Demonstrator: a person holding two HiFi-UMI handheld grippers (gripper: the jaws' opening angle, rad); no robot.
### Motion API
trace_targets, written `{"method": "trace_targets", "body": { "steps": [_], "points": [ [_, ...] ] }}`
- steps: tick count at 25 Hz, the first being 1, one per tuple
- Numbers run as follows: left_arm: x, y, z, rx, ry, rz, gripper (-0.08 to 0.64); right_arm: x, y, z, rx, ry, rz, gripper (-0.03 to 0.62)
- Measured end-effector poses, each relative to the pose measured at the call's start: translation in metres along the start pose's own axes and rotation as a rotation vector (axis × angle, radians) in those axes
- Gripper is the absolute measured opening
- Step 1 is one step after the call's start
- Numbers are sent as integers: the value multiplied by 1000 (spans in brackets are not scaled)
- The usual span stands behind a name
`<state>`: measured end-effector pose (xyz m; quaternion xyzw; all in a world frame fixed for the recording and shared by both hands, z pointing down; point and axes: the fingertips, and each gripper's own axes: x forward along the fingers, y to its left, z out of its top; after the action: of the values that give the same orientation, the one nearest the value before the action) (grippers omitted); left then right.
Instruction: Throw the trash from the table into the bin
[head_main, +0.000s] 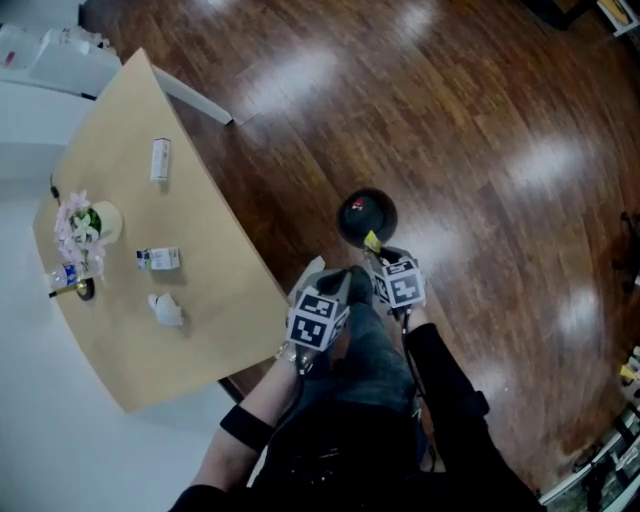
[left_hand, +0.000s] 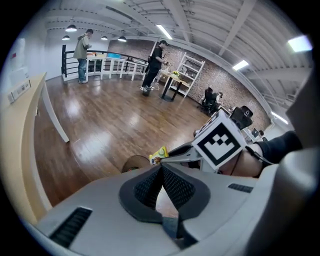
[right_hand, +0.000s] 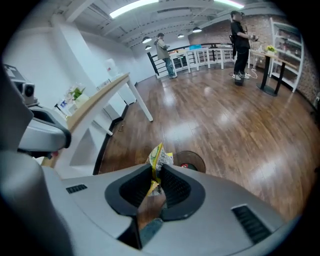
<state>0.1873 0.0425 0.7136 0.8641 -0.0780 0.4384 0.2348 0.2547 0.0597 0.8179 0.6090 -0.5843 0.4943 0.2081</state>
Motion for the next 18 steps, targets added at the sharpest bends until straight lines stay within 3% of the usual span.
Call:
{"method": "trace_targets", "body": {
  "steps": [8,16,17,18],
  "points": [
    [57,14,-12,-80,27,13,0,86,-57,-28,17,68,-70,73],
    [72,15,-17,-83,33,17,0,127,-90,-41,73,91,-101,80],
    [73,15,-18,-85,33,18,0,129,-92,-40,79,91,-103,95],
    [73,15,-18,-87,32,18,0,131,-94,-38,88,87,-105,164]
  ]
}}
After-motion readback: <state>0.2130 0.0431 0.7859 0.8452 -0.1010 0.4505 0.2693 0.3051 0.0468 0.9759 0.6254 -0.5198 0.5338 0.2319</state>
